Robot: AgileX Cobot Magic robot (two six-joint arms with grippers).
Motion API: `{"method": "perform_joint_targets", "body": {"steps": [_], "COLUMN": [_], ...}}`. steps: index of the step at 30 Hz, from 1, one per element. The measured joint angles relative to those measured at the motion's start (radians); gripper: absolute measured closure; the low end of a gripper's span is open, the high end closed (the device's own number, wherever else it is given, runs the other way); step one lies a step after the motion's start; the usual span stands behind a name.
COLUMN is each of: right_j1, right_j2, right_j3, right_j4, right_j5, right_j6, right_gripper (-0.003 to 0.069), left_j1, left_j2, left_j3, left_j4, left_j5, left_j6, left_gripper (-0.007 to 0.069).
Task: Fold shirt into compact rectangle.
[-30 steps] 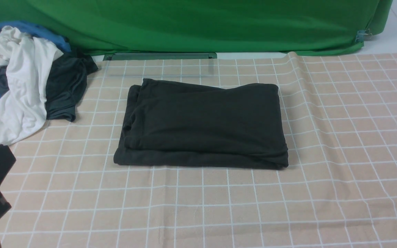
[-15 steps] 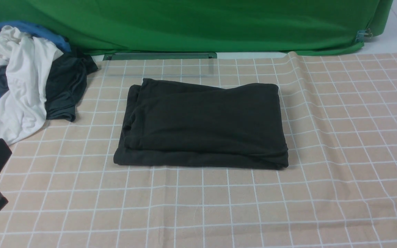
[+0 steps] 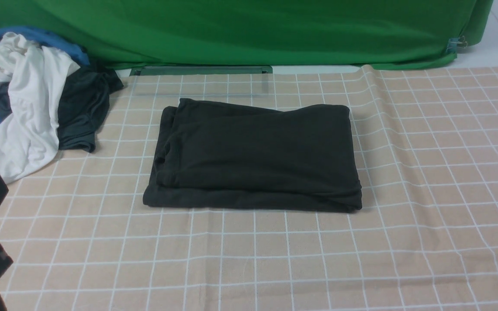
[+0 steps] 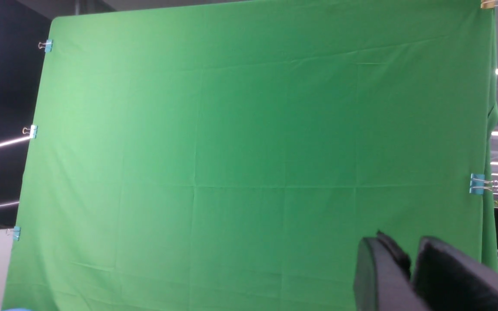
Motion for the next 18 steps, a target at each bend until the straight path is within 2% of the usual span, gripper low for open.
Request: {"method": "perform_joint_targets", "body": {"steps": [3,9,18], "right_j1": [0.000,0.000,0.000], "right_j2": [0.000,0.000,0.000], "right_j3": [0.000,0.000,0.001], "right_j4": [0.000,0.000,0.000], "right_j5": [0.000,0.000,0.000], "right_j6": [0.000,0.000,0.000], "right_gripper": [0.0494,0.0484,0.0474], "left_j1": [0.037,0.145,0.158], "left_j2": [-0.075,-0.226,-0.314], "left_j3": [0.100,0.318,0.363], "left_j4": [0.017,0.055,0.091], "left_j5": [-0.093,-0.182,-0.055], "left_j6": [0.058,0.067,0.066], "left_gripper": [0.0605,0.0605,0.0605]}}
